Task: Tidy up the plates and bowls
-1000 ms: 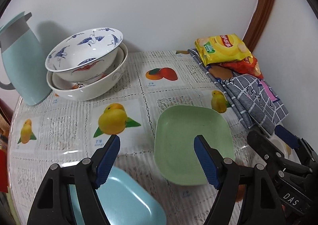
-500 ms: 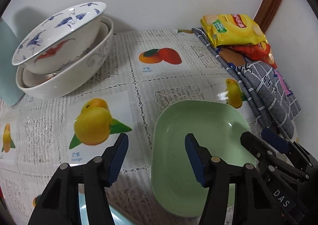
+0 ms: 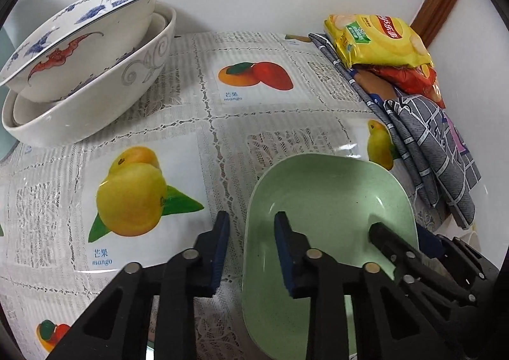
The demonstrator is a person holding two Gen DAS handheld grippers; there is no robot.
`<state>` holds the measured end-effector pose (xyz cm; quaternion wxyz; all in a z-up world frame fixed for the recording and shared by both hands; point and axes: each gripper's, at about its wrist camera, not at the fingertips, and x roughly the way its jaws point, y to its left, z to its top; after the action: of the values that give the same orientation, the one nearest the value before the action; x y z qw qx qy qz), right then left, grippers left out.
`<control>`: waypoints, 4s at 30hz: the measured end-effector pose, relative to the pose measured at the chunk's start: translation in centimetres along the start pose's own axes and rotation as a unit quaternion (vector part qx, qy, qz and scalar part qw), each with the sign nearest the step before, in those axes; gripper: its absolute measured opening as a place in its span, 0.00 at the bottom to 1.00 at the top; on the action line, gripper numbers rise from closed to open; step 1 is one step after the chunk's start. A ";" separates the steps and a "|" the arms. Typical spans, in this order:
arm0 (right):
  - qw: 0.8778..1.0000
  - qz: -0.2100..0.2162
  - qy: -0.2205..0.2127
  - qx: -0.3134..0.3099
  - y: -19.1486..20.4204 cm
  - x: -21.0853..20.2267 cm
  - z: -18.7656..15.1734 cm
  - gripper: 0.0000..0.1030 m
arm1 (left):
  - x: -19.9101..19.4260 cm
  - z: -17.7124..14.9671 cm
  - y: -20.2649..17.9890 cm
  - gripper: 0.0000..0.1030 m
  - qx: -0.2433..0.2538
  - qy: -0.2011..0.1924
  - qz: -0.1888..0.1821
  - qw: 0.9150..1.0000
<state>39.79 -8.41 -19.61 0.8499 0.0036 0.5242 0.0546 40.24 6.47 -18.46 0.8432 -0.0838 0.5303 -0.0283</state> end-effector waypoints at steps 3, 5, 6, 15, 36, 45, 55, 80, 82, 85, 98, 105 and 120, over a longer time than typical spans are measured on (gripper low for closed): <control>1.000 0.008 -0.009 0.003 0.1 0.2 -0.1 0.23 | 0.2 -0.1 -0.1 0.13 -0.003 0.002 -0.010 1.000; 1.000 0.003 -0.018 0.003 0.1 0.1 -0.1 0.18 | 0.2 -0.1 -0.2 0.13 0.000 0.001 -0.008 1.000; 1.000 0.001 -0.022 0.003 0.0 0.2 0.0 0.17 | 0.2 -0.1 -0.3 0.12 0.000 0.000 -0.007 1.000; 0.998 0.035 -0.049 0.036 -1.1 -2.1 0.5 0.08 | -2.3 0.2 -0.2 0.11 -0.006 -0.018 -0.016 1.000; 0.991 0.060 -0.119 0.020 0.1 -14.3 -3.2 0.05 | -13.3 -3.8 -0.2 0.11 -0.011 -0.078 -0.022 0.997; 0.987 0.070 -0.144 0.025 -0.1 -18.2 -5.4 0.04 | -17.2 -6.6 -0.4 0.11 -0.013 -0.096 -0.031 0.995; 0.983 0.073 -0.165 0.024 0.0 -21.3 -7.3 0.04 | -20.4 -8.3 -1.1 0.11 -0.006 -0.118 -0.026 0.993; 0.980 0.072 -0.185 0.013 2.2 -23.9 -9.1 0.04 | -23.2 -10.3 0.6 0.11 -0.019 -0.134 -0.031 0.990; 0.980 0.071 -0.185 0.013 2.5 -24.0 -9.3 0.04 | -23.3 -10.4 0.8 0.11 -0.020 -0.134 -0.031 0.990; 0.980 0.073 -0.184 0.013 2.8 -24.0 -9.4 0.04 | -23.4 -10.6 1.1 0.11 -0.021 -0.134 -0.031 0.990; 0.980 0.079 -0.181 0.003 4.0 -23.5 -9.4 0.04 | -23.4 -10.9 2.5 0.11 -0.035 -0.133 -0.029 0.990; 0.980 0.083 -0.178 0.002 4.4 -23.1 -9.6 0.04 | -23.2 -11.1 2.9 0.11 -0.038 -0.131 -0.024 0.990; 0.982 0.089 -0.168 -0.007 5.6 -22.0 -9.5 0.03 | -22.6 -11.2 4.5 0.11 -0.052 -0.123 -0.019 0.991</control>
<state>20.99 -5.48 -3.94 0.9176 0.0536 0.3709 0.1326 20.16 12.69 -3.85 0.8957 -0.1409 0.4217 -0.0063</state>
